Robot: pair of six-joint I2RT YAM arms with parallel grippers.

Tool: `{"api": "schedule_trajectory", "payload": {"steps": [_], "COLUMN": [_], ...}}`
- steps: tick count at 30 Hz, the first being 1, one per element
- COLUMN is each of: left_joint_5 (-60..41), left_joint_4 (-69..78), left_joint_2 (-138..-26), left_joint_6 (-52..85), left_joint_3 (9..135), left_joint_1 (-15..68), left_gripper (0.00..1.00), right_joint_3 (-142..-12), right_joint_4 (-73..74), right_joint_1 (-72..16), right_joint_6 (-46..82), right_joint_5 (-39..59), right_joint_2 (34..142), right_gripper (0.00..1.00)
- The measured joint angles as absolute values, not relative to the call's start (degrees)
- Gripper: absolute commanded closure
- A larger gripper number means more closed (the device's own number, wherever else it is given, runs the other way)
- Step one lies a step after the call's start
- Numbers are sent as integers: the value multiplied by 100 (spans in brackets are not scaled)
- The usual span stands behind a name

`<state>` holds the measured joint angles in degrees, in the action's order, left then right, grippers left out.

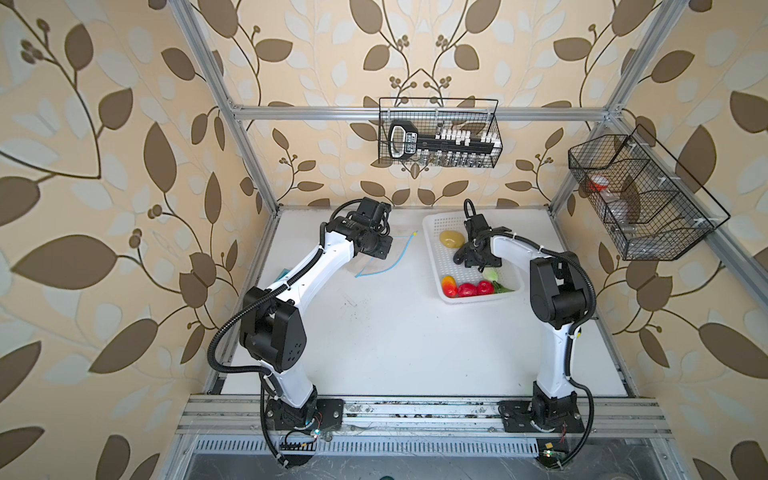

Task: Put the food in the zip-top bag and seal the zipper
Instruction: 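Lower the right gripper onto the white radish and close it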

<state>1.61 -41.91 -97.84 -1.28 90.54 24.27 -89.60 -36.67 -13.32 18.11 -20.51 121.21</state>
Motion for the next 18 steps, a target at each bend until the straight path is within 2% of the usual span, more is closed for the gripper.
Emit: {"api": "schedule_trajectory", "payload": {"steps": [3, 5, 9, 11, 18], "left_joint_5": [154, 148, 141, 119, -113], "left_joint_4": [-4198, -4198, -4198, -4198, -4195], "left_joint_2": [-9784, -9784, -9784, -9784, -9784], "left_joint_6": [-126, -126, -110, -102, 27], "left_joint_3": [9054, 9054, 9054, 9054, 9054], "left_joint_1": [2427, 2410, 2390, 2375, 2351], "left_gripper": [100, 100, 100, 100, 100], "right_joint_3": [-9056, -9144, -9365, -9397, -9139], "right_joint_4": [-3688, -3732, -3802, -3806, -3616], "right_joint_1": [-1328, -1308, -1269, -1249, -1203], "right_joint_6": [1796, 1787, 1739, 1739, 1708], "right_joint_5": [-2051, -2032, -1975, -1946, -1745], "right_joint_2": [12186, 12248, 12335, 12335, 12140], "right_gripper": [31, 41, 50, 58, 66]}}
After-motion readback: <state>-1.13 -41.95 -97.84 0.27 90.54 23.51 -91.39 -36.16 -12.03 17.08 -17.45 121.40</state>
